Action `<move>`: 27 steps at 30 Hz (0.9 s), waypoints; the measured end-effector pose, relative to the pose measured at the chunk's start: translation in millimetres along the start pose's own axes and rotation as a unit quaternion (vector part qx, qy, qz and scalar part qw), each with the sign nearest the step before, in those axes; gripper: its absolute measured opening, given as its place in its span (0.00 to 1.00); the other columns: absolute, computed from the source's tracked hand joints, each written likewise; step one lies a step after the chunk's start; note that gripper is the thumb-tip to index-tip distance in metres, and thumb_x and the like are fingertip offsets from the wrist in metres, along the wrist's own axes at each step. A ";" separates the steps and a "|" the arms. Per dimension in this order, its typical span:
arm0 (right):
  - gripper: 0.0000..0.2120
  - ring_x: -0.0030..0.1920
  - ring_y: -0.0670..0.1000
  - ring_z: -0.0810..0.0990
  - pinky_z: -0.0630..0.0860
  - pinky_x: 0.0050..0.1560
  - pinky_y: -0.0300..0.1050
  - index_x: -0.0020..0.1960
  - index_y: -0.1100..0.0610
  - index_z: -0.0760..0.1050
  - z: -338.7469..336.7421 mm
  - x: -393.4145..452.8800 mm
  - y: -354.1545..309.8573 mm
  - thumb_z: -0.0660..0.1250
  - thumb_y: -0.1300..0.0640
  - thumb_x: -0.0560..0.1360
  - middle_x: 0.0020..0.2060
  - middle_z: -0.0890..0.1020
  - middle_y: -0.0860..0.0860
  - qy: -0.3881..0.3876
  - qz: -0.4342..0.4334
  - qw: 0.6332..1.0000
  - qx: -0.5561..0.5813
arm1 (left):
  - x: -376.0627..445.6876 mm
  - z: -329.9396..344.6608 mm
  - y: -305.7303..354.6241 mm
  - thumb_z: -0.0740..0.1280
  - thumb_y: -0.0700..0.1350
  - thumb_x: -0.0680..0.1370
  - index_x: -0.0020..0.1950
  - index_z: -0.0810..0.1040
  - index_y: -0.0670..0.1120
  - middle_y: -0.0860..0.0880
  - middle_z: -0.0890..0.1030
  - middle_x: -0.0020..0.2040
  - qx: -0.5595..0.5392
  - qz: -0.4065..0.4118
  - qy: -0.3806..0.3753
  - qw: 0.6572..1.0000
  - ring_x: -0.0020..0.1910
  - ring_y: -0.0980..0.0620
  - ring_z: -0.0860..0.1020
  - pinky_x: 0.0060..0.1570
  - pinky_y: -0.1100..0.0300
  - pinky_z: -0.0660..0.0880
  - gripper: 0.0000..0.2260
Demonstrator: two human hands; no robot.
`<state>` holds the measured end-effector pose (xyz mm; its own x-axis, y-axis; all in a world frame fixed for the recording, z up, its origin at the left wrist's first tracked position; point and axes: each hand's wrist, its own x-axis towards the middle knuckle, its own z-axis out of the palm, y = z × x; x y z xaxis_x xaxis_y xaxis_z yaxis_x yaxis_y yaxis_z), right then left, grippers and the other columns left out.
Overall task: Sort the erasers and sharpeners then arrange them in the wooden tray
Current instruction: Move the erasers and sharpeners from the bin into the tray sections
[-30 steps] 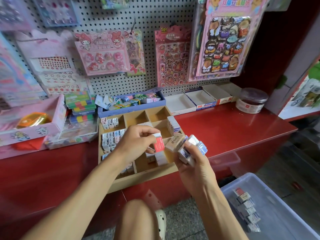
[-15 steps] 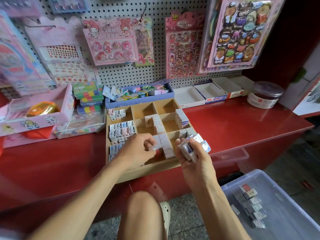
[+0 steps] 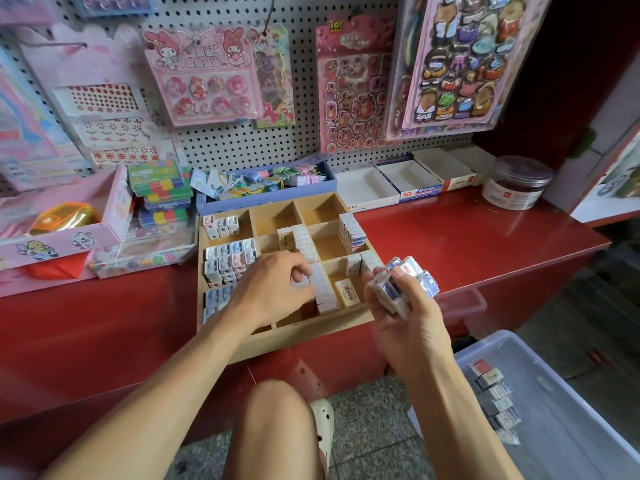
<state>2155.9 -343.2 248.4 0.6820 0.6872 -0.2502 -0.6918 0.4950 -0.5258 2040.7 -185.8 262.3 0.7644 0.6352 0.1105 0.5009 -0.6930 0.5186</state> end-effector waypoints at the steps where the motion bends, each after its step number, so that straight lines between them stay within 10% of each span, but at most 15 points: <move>1: 0.14 0.45 0.56 0.84 0.82 0.39 0.40 0.50 0.66 0.75 -0.8 -1.1 -4.2 0.71 0.62 0.66 0.42 0.83 0.59 0.001 -0.006 1.000 -0.006 | 3.6 -1.6 5.9 0.74 0.48 0.71 0.48 0.82 0.52 0.58 0.79 0.41 -0.010 0.001 0.011 1.000 0.40 0.58 0.77 0.46 0.58 0.78 0.07; 10: 0.17 0.41 0.53 0.85 0.81 0.36 0.42 0.53 0.63 0.76 -21.9 -5.4 -36.0 0.74 0.63 0.65 0.41 0.83 0.58 0.020 -0.061 0.998 -0.024 | 49.3 31.4 55.2 0.75 0.58 0.70 0.59 0.80 0.52 0.50 0.80 0.56 0.181 0.057 -0.146 0.971 0.57 0.49 0.76 0.53 0.54 0.74 0.21; 14: 0.17 0.42 0.54 0.85 0.81 0.36 0.42 0.52 0.63 0.76 -33.6 -3.9 -42.9 0.74 0.62 0.65 0.42 0.83 0.58 0.032 -0.063 0.997 -0.008 | 53.2 39.2 58.6 0.74 0.55 0.71 0.53 0.82 0.47 0.48 0.82 0.48 0.253 0.059 -0.167 0.951 0.51 0.46 0.77 0.45 0.55 0.72 0.16; 27: 0.12 0.37 0.49 0.82 0.81 0.37 0.42 0.47 0.61 0.79 -23.3 4.2 -33.2 0.75 0.65 0.65 0.36 0.81 0.54 0.025 -0.033 0.999 -0.022 | 58.7 3.8 54.0 0.75 0.46 0.73 0.44 0.83 0.52 0.57 0.79 0.38 0.016 0.045 -0.109 0.993 0.37 0.59 0.76 0.38 0.61 0.72 0.03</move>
<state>2187.2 -369.1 245.8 0.7379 0.6255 -0.2535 -0.6342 0.5139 -0.5777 2114.2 -187.2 293.6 0.8749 0.4832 -0.0323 0.4359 -0.7567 0.4872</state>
